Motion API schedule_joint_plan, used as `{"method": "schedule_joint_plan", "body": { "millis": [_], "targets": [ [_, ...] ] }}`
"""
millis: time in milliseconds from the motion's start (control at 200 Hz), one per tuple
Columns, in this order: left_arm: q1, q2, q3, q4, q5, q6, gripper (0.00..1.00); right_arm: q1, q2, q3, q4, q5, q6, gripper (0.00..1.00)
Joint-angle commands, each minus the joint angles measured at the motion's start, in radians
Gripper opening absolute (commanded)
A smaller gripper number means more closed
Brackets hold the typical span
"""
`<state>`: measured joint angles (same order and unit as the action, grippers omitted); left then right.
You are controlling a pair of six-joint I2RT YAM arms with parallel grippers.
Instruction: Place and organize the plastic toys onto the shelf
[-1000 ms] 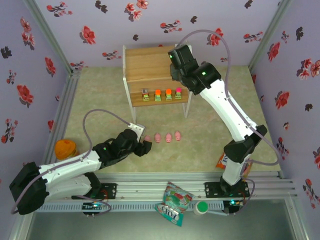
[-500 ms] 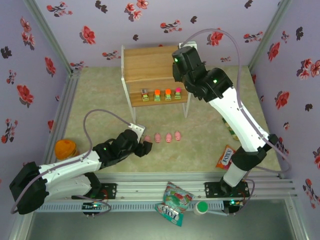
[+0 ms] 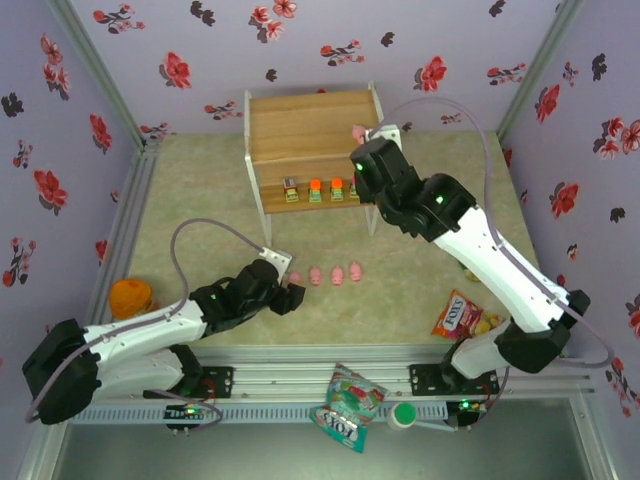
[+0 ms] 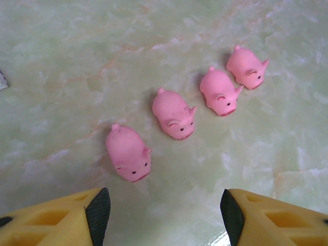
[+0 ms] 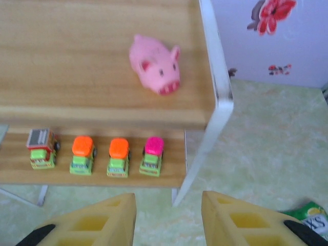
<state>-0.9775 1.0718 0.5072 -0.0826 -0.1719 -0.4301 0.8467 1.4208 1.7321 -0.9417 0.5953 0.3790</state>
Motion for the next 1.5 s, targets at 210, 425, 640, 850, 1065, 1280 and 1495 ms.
{"method": "schedule_joint_plan", "body": {
  "millis": [210,425,640,850,1065,1280,1495],
  "targets": [
    [-0.015,0.054,0.023,0.014,-0.018,0.027,0.64,0.028,-0.128,-0.28,0.099,-0.033,0.142,0.36],
    [-0.015,0.074,0.031,0.008,-0.026,0.027,0.64,0.037,-0.168,-0.427,0.159,-0.06,0.204,0.35],
    [-0.014,0.083,0.035,-0.002,-0.041,0.025,0.64,0.046,-0.166,-0.531,0.208,-0.101,0.259,0.35],
    [-0.015,0.085,0.039,-0.009,-0.057,0.024,0.64,0.057,-0.162,-0.626,0.261,-0.138,0.31,0.34],
    [-0.014,0.093,0.045,-0.02,-0.071,0.021,0.64,0.074,-0.123,-0.709,0.321,-0.168,0.36,0.34],
    [-0.015,0.094,0.045,-0.024,-0.083,0.019,0.64,0.076,-0.078,-0.787,0.399,-0.195,0.404,0.35],
    [-0.015,0.094,0.045,-0.025,-0.086,0.019,0.64,0.076,-0.003,-0.819,0.454,-0.216,0.434,0.4]
  ]
}}
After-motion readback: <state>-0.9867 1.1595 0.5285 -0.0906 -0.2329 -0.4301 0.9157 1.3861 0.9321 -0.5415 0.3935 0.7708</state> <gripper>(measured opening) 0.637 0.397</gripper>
